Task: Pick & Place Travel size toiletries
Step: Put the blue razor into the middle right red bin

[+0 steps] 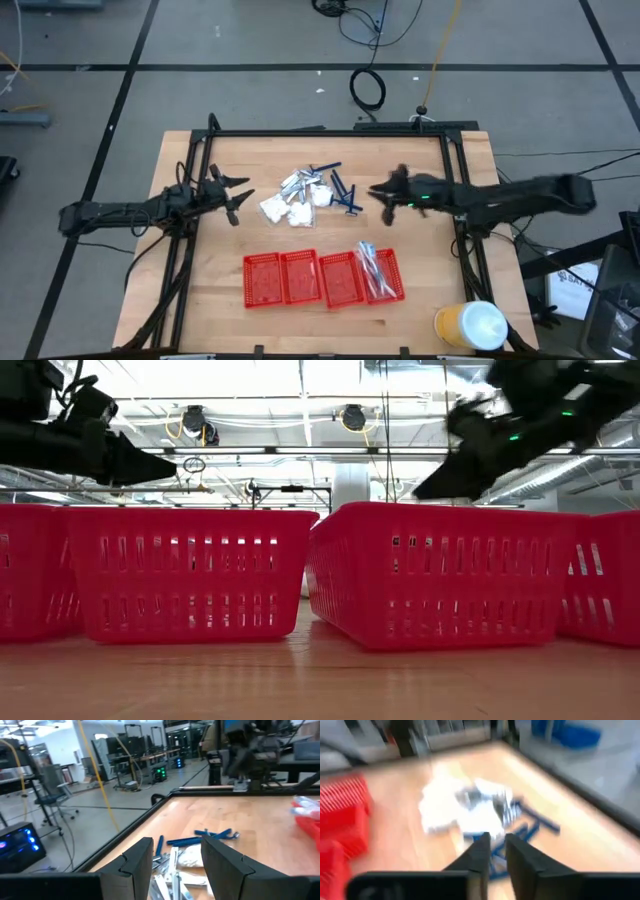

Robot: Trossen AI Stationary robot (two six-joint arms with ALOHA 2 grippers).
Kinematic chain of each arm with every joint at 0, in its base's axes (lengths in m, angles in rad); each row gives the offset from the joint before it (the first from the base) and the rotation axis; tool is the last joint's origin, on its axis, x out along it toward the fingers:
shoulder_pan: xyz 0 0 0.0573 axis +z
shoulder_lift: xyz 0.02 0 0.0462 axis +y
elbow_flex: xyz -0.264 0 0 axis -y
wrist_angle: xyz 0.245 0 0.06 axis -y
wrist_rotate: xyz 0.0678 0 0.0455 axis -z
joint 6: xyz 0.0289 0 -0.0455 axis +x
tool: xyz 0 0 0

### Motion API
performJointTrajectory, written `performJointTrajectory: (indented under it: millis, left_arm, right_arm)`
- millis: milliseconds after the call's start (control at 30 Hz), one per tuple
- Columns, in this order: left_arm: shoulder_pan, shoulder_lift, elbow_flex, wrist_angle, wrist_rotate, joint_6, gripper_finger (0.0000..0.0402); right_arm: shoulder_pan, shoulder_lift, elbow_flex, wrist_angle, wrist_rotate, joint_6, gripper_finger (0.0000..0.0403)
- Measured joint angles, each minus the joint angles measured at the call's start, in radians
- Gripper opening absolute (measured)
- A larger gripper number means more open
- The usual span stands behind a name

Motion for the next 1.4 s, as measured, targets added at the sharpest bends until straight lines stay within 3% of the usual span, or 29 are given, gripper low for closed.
performJointTrajectory:
  millis: [200, 400, 733, 1400]
  left_arm:
    - [0.027, 0.006, 0.000, 0.010, -0.012, -0.052, 0.0166]
    - [0.028, 0.005, 0.000, 0.007, -0.015, -0.104, 0.0166]
    - [0.028, 0.005, 0.000, 0.005, -0.015, -0.137, 0.0166]
    - [0.028, 0.005, 0.000, 0.005, -0.015, -0.135, 0.0166]
  right_arm:
    - [0.010, 0.359, 0.218, -0.237, -0.020, -0.030, 0.0137]
    - [-0.041, 0.513, 0.287, -0.275, -0.133, -0.083, 0.0154]
    - [-0.100, 0.535, 0.288, -0.321, -0.202, -0.122, 0.0124]
    - [-0.016, 0.531, 0.276, -0.299, -0.201, -0.003, 0.0116]
